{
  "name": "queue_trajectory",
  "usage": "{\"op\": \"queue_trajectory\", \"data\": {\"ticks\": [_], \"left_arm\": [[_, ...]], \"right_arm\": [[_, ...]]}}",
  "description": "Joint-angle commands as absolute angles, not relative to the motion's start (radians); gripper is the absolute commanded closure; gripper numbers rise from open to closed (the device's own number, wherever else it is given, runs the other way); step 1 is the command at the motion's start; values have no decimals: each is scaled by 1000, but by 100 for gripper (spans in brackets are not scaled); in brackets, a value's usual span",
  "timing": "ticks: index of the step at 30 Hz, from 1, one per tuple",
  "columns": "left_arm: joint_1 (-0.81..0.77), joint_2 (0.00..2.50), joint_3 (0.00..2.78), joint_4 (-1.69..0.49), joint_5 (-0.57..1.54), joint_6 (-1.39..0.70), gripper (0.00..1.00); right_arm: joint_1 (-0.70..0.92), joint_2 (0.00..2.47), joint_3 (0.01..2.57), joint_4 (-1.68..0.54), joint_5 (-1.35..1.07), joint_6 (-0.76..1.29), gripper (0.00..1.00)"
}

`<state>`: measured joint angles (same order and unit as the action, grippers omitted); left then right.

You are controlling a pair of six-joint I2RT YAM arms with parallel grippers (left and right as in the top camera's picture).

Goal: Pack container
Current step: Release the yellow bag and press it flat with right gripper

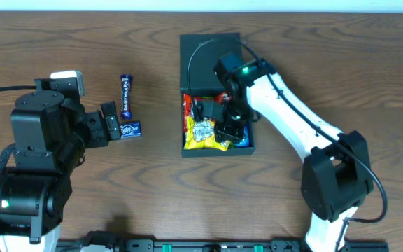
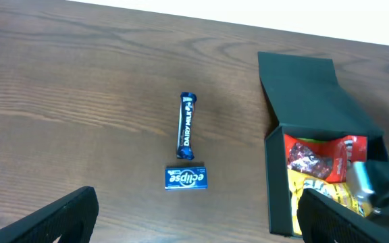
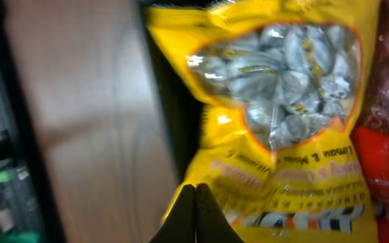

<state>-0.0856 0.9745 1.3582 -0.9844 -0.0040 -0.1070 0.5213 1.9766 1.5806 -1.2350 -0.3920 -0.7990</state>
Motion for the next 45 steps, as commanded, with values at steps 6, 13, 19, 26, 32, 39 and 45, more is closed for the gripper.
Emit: {"op": "queue_trajectory", "data": {"ticks": [6, 13, 19, 26, 32, 39, 45], "left_arm": [[-80, 973, 1372, -989, -7, -101, 5], [-80, 973, 1372, -991, -7, -101, 5], [-80, 973, 1372, -991, -7, -101, 5], [-80, 974, 1372, -991, -7, -100, 5], [-80, 975, 1372, -991, -10, -76, 5], [-80, 982, 1372, -991, -10, -74, 5], [-80, 1012, 1370, -991, -11, -53, 5]], "right_arm": [[529, 1982, 1429, -1076, -362, -743, 99], [527, 1982, 1360, -995, -362, -733, 98], [524, 1974, 1411, -1045, -402, -707, 99], [522, 1888, 1697, -1183, -547, -707, 99], [522, 1782, 1878, -1161, -547, -712, 99], [522, 1678, 1924, -1096, -547, -712, 98], [522, 1655, 1924, -1145, -504, -711, 1]]}}
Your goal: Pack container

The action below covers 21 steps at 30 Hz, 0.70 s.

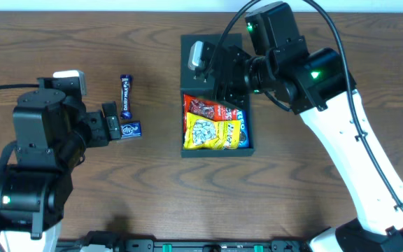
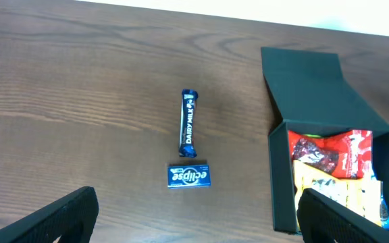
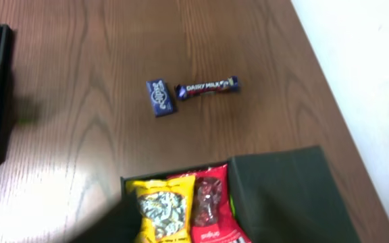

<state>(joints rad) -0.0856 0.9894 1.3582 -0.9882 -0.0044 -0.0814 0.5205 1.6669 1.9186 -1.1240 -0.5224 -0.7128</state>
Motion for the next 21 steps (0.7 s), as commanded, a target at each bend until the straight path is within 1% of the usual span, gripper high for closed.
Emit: {"op": "queue_trajectory", "data": {"ticks": [1, 6, 11, 16, 21], "left_arm": [[-80, 1022, 1370, -991, -11, -47, 5], [-80, 1124, 1370, -977, -11, 5, 5], [-80, 1294, 1370, -903, -10, 75, 5], [-80, 1476, 1370, -809, -10, 83, 5], [-75, 1643, 1370, -723, -10, 83, 5]], "right_arm": [[522, 1651, 1924, -1159, -493, -711, 1], [498, 1615, 1924, -1214, -468, -710, 1], [441, 1556, 1924, -1224, -467, -675, 1], [353, 1502, 1924, -1232, -467, -621, 1], [282, 1477, 1924, -1279, -468, -622, 1]]}}
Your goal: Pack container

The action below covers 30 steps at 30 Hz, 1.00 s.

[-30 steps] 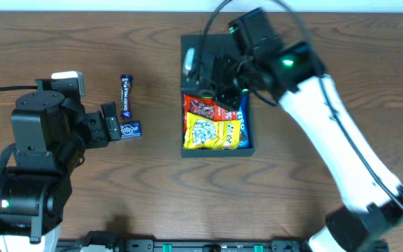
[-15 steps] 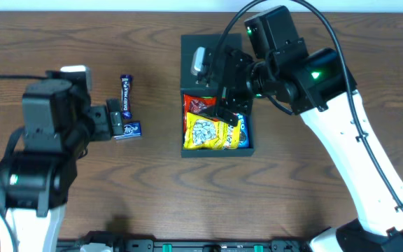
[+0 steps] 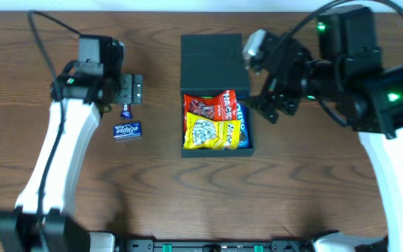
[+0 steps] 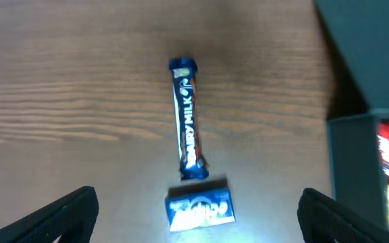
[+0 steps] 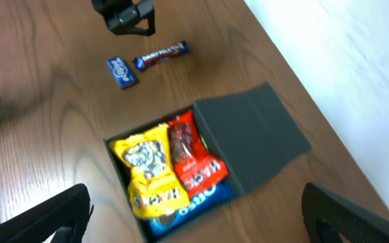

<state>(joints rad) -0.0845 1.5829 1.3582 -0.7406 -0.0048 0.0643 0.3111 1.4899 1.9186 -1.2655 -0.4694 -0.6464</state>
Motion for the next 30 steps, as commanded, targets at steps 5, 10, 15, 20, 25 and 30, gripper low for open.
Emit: {"op": "queue_trajectory", "data": {"ticks": [5, 10, 15, 20, 25, 30], "left_arm": [[-52, 1797, 1370, -655, 1, 82, 5], [-19, 1892, 1370, -606, 73, 82, 5], [23, 1961, 1370, -583, 144, 78, 4], [36, 2021, 1370, -586, 163, 71, 6], [34, 2040, 1370, -590, 165, 66, 17], [34, 2040, 1370, -589, 154, 63, 35]], "right_arm": [[245, 1477, 1924, -1331, -467, -622, 1], [241, 1477, 1924, -1349, -467, -622, 1], [241, 1477, 1924, -1346, -467, -622, 1], [241, 1477, 1924, -1333, -468, -622, 1], [241, 1477, 1924, -1317, -468, -622, 1], [241, 1477, 1924, -1317, -468, -622, 1]]}}
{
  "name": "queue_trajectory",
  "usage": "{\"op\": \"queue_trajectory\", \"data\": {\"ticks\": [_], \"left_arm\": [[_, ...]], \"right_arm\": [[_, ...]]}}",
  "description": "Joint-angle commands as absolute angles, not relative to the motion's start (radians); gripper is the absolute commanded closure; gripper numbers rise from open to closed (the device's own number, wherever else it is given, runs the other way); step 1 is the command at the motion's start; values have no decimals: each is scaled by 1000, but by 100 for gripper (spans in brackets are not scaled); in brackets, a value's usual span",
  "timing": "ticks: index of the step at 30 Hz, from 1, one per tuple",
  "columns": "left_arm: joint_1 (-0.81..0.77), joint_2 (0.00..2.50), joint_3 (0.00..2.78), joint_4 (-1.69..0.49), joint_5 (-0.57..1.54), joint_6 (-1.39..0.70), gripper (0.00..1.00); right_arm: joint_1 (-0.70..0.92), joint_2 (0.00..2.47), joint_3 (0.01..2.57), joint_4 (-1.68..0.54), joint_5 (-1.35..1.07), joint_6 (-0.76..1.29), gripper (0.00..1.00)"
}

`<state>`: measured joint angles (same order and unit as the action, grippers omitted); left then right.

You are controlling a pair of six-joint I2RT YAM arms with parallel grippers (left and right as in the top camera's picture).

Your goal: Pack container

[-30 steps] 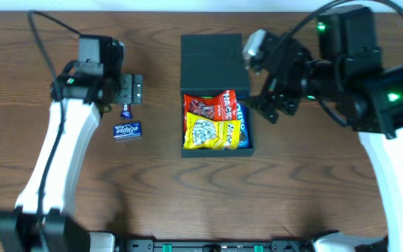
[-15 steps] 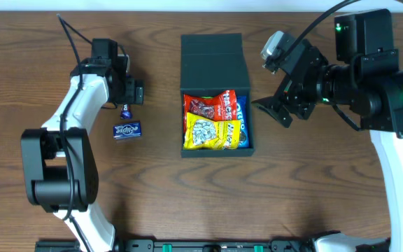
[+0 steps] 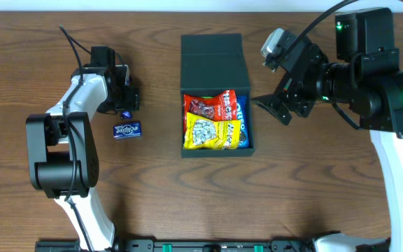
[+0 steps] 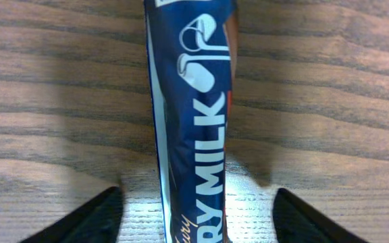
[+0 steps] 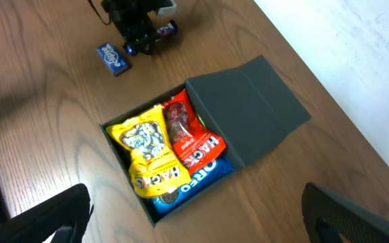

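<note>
A blue Dairy Milk bar (image 4: 193,115) lies flat on the wood and fills the left wrist view. My left gripper (image 4: 194,219) is open and low over it, one finger (image 4: 80,219) on each side of the bar. In the overhead view the left gripper (image 3: 121,98) hides most of the bar. A blue Eclipse pack (image 3: 127,130) lies just in front of it. The black box (image 3: 248,143) stands open with its lid (image 3: 212,61) laid back, holding a yellow sweets bag (image 5: 147,152), a red bag (image 5: 193,138) and a blue Oreo pack (image 5: 198,177). My right gripper (image 3: 285,84) hangs open, high to the right of the box, holding nothing.
The brown wooden table (image 3: 187,203) carries everything. A white wall edge (image 5: 356,54) runs along the table's far side. The right arm's white link (image 3: 397,175) reaches along the right side.
My left gripper has come down from above the Dairy Milk bar and now straddles it close to the table. The right gripper has shifted slightly to the right and stays open.
At first my right gripper was shut, down in the box against the yellow bag, and the left one waited open at the far left. Then the right arm was high over the lid, later open beside the box. The left gripper went over the bar, now low around it.
</note>
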<state>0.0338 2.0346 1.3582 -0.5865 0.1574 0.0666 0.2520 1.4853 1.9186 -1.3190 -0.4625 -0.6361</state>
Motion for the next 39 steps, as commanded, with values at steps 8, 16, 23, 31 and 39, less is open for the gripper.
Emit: {"op": "queue_trajectory", "data": {"ticks": [8, 16, 23, 31, 39], "left_arm": [[34, 2040, 1370, -590, 147, 44, 59], [34, 2040, 1370, -601, 147, 36, 81], [33, 2032, 1388, -627, 150, -8, 86], [27, 1956, 1628, -821, 150, -8, 88], [-69, 1790, 1782, -884, 147, -62, 89]], "right_arm": [[241, 1477, 1924, -1317, -468, -622, 1], [241, 1477, 1924, -1317, -467, -622, 1], [241, 1477, 1924, -1290, -380, -620, 1], [176, 1477, 1924, -1184, -197, -406, 1], [-23, 1477, 1924, -1169, -184, -271, 1]]}}
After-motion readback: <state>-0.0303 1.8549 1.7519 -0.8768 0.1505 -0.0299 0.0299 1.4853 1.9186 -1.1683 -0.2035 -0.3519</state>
